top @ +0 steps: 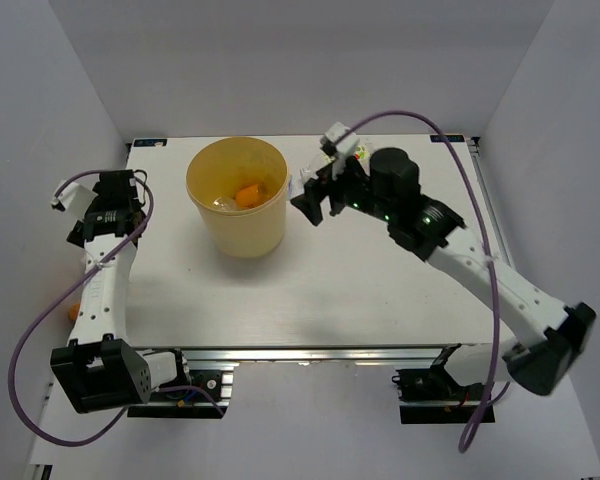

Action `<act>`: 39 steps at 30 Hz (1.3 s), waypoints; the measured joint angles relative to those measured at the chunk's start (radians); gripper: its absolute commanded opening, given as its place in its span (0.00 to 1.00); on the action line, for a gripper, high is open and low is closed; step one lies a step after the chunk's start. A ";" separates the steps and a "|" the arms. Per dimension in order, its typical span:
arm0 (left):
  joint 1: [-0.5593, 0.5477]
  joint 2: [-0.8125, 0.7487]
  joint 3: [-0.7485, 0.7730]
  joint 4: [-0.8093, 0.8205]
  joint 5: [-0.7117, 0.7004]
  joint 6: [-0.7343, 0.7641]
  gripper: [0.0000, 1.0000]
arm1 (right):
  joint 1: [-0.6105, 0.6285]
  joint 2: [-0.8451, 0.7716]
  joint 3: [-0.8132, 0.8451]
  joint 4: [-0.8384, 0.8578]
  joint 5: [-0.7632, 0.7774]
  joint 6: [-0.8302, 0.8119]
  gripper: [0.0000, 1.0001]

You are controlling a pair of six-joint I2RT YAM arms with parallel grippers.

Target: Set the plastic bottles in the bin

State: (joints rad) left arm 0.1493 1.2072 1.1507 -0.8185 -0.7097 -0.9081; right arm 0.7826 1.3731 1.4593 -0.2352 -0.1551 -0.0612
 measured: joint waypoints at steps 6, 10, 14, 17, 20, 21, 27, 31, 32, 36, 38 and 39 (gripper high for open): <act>0.074 0.116 0.028 0.057 -0.049 0.092 0.98 | -0.100 -0.231 -0.333 0.128 0.129 0.076 0.89; 0.189 0.225 0.028 0.115 0.003 0.145 0.98 | -0.212 -0.266 -0.443 0.140 0.122 0.138 0.89; 0.263 0.305 0.023 0.162 0.050 0.172 0.98 | -0.303 -0.248 -0.460 0.130 0.092 0.181 0.89; 0.264 0.323 0.002 0.194 0.042 0.184 0.98 | -0.324 -0.245 -0.476 0.138 0.081 0.194 0.89; 0.260 0.344 0.002 0.214 0.008 0.186 0.98 | -0.328 -0.232 -0.486 0.132 0.074 0.204 0.89; 0.260 0.355 0.001 0.222 -0.001 0.186 0.98 | -0.329 -0.226 -0.486 0.131 0.073 0.206 0.89; 0.261 0.460 -0.023 0.271 -0.040 0.185 0.98 | -0.339 -0.208 -0.488 0.137 0.074 0.212 0.89; 0.267 0.528 -0.037 0.279 -0.042 0.185 0.98 | -0.344 -0.185 -0.488 0.150 0.073 0.217 0.89; 0.269 0.541 -0.038 0.282 -0.042 0.185 0.98 | -0.345 -0.178 -0.488 0.152 0.073 0.217 0.89; 0.274 0.578 -0.041 0.285 -0.027 0.180 0.94 | -0.346 -0.154 -0.488 0.153 0.073 0.218 0.89; 0.275 0.589 -0.051 0.289 -0.006 0.169 0.85 | -0.347 -0.145 -0.488 0.153 0.073 0.218 0.89; 0.275 0.589 -0.059 0.288 0.002 0.164 0.71 | -0.349 -0.142 -0.488 0.153 0.073 0.218 0.89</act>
State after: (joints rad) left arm 0.4240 1.7966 1.0916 -0.5301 -0.7082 -0.7444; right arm 0.4335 1.2316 0.9714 -0.0818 -0.0818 0.1570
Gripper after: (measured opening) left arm 0.869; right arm 0.895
